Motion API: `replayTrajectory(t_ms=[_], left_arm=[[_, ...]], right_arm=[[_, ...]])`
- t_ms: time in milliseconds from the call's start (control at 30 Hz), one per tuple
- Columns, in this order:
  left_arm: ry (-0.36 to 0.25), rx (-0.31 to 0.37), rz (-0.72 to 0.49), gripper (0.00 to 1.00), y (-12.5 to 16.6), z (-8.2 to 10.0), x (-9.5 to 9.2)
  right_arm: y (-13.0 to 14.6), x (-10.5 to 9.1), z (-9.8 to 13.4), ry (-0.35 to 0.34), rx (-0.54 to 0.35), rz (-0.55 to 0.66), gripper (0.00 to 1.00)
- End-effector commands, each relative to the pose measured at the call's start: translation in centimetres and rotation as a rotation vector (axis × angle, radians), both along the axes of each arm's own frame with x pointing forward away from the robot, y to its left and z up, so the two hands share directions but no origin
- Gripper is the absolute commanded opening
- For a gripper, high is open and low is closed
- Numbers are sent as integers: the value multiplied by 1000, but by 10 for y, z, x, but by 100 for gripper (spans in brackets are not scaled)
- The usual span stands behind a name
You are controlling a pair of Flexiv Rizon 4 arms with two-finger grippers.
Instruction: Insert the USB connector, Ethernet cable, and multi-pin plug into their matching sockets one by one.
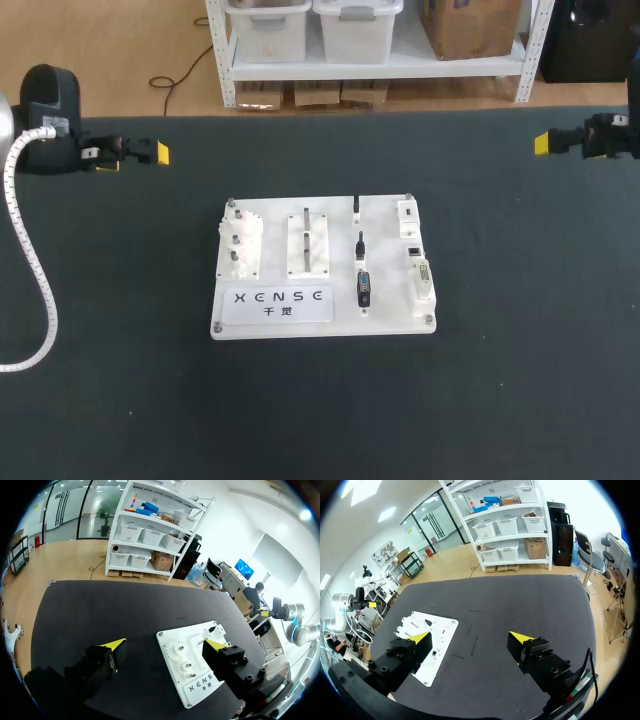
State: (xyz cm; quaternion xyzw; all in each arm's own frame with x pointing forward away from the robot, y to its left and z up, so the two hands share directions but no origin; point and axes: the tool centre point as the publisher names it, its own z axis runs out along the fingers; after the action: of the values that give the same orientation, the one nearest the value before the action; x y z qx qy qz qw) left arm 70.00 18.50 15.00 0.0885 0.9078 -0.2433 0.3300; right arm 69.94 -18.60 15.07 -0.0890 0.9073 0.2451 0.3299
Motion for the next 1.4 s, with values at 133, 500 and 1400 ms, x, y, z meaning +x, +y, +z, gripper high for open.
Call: replayTrajectory(t_ms=[133,500,1400], left_arm=[[0,0,0,100,0,0,0],[0,0,0,100,0,0,0],[0,0,0,100,0,0,0]], right_arm=[[0,1,-1,0,1,2,100],[38,27,-2,65,-168,10,100],[194,49,-53,266,-390,-36,100]])
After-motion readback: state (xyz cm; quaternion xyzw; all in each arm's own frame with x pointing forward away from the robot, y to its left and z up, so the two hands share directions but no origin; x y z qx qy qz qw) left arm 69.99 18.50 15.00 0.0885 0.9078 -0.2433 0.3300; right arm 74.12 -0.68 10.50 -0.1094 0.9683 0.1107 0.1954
